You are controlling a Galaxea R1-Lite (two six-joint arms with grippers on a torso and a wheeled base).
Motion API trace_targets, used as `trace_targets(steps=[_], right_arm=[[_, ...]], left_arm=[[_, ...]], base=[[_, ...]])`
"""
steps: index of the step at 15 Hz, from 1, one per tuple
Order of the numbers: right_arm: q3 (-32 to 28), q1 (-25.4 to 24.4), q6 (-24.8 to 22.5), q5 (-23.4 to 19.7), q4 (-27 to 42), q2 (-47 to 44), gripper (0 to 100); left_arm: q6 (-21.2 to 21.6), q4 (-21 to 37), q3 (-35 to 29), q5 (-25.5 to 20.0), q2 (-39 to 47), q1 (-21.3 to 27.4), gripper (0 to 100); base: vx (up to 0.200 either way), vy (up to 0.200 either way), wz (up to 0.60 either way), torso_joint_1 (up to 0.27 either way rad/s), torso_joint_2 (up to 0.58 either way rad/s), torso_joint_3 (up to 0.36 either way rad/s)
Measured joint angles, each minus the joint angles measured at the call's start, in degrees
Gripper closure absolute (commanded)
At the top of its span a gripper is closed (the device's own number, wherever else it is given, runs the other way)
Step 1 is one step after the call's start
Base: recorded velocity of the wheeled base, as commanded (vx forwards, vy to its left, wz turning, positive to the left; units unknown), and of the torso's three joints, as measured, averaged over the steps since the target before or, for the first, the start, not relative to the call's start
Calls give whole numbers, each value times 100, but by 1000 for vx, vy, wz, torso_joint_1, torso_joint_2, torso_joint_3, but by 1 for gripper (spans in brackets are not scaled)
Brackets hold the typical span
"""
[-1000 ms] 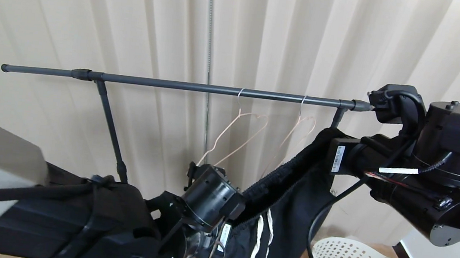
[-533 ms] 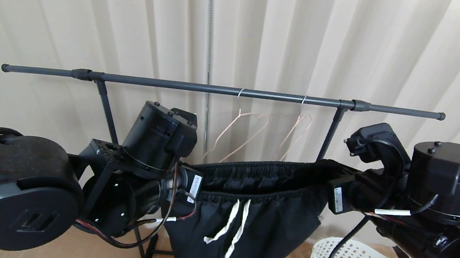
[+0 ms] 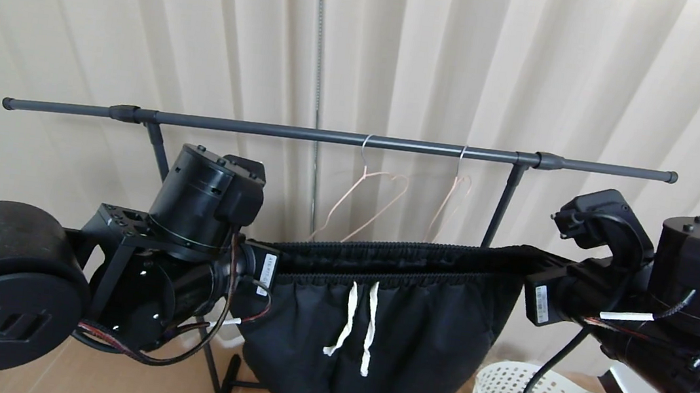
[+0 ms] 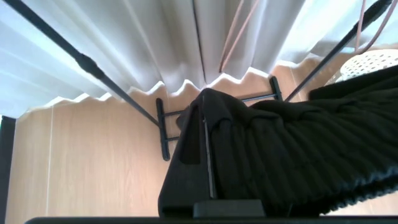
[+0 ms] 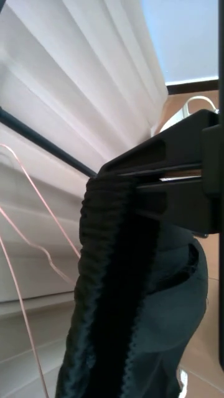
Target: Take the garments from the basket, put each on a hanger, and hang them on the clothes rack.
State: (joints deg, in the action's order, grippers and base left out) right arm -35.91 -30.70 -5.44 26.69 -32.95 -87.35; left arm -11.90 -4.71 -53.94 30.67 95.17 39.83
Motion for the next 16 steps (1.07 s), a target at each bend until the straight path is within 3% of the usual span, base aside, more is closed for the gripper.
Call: trace_targets(steps=[3, 7, 9, 16], right_arm=[[52, 105, -9, -46, 9, 33, 100], [328, -98, -219, -294, 16, 133, 100], [563, -271, -468, -660, 17, 262, 100], [894, -1342, -591, -794, 6, 455, 100]], left_arm=[[5, 0, -33, -27, -49, 7, 100], [-6, 0, -733, -57, 325, 182, 100], [-11, 6, -1356, -60, 678, 206, 100], [77, 30, -3646, -137, 1965, 221, 100]], base=[[0, 0, 0, 0, 0, 0], [0, 0, 0, 0, 0, 0], [0, 0, 0, 0, 0, 0], [0, 0, 0, 0, 0, 0]])
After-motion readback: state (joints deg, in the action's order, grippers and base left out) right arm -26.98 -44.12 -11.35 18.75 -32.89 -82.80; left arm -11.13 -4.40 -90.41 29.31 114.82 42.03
